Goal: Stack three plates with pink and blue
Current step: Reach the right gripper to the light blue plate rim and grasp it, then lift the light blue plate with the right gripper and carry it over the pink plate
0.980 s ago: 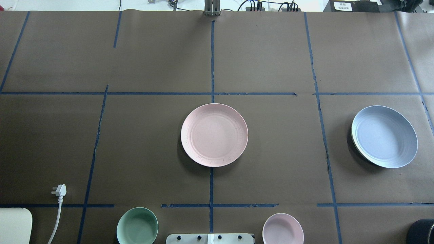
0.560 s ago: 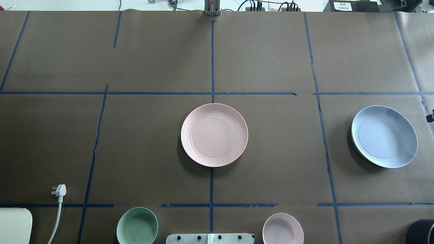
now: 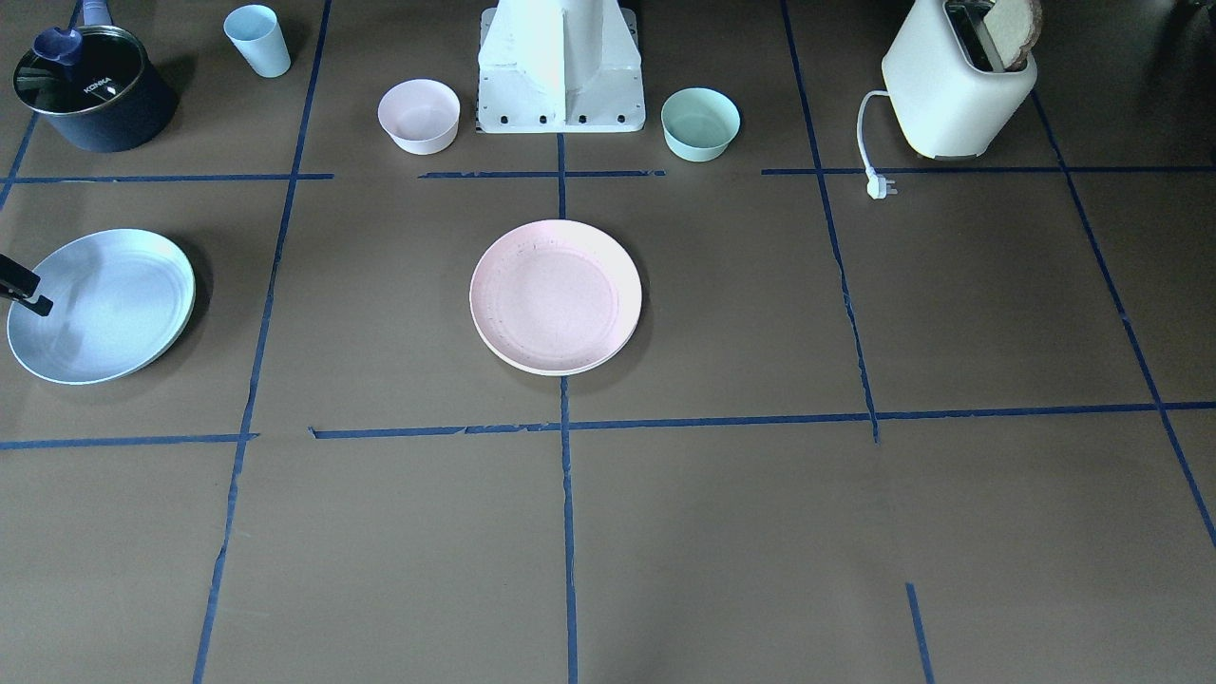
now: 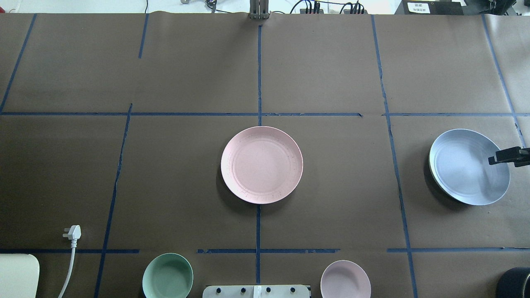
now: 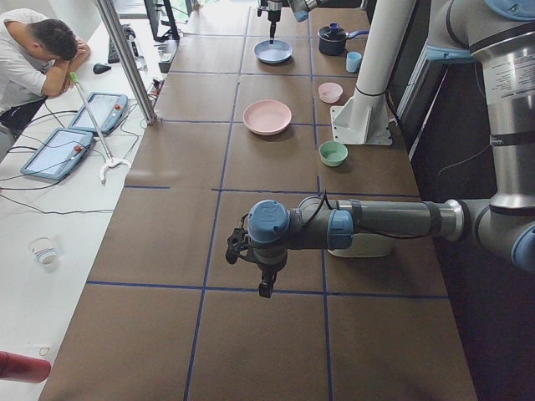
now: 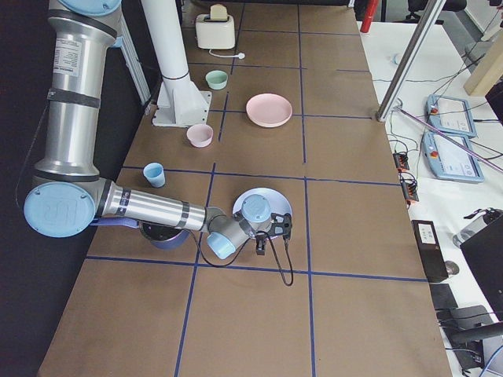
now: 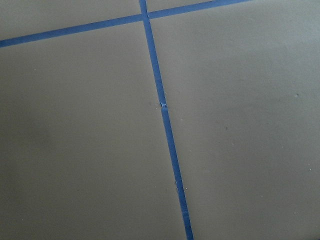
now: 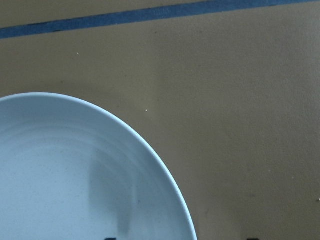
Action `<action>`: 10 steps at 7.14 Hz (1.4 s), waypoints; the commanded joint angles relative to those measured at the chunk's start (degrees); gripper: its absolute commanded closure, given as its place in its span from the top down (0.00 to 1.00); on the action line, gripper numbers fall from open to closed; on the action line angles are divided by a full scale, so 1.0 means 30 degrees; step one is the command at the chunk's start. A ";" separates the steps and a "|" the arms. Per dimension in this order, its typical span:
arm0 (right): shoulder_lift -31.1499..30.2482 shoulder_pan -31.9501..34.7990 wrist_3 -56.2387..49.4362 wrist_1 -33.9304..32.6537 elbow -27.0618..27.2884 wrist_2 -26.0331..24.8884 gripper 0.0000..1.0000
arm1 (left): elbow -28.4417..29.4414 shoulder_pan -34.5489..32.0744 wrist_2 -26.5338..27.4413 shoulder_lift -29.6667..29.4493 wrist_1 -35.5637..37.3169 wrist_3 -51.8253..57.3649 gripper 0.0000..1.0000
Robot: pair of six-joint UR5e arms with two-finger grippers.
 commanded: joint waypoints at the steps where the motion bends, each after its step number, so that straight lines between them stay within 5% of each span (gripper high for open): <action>1: -0.0072 -0.0151 0.0180 0.0250 0.0044 0.0093 0.16 | -0.0012 -0.0001 0.0000 0.0011 0.0000 0.0011 1.00; 2: -0.0189 -0.0122 0.0209 0.0250 0.0161 0.0326 0.02 | -0.0041 -0.0030 0.0000 0.0040 0.0000 0.0011 1.00; 6: 0.0275 -0.0092 0.3178 -0.0012 0.2905 0.1906 0.00 | -0.0071 -0.0031 0.0000 0.0040 0.0000 -0.0018 1.00; 10: 0.6536 -0.3390 1.1418 -0.2938 0.5141 0.0515 0.00 | -0.0042 -0.0031 0.0000 0.0011 0.0000 -0.0077 1.00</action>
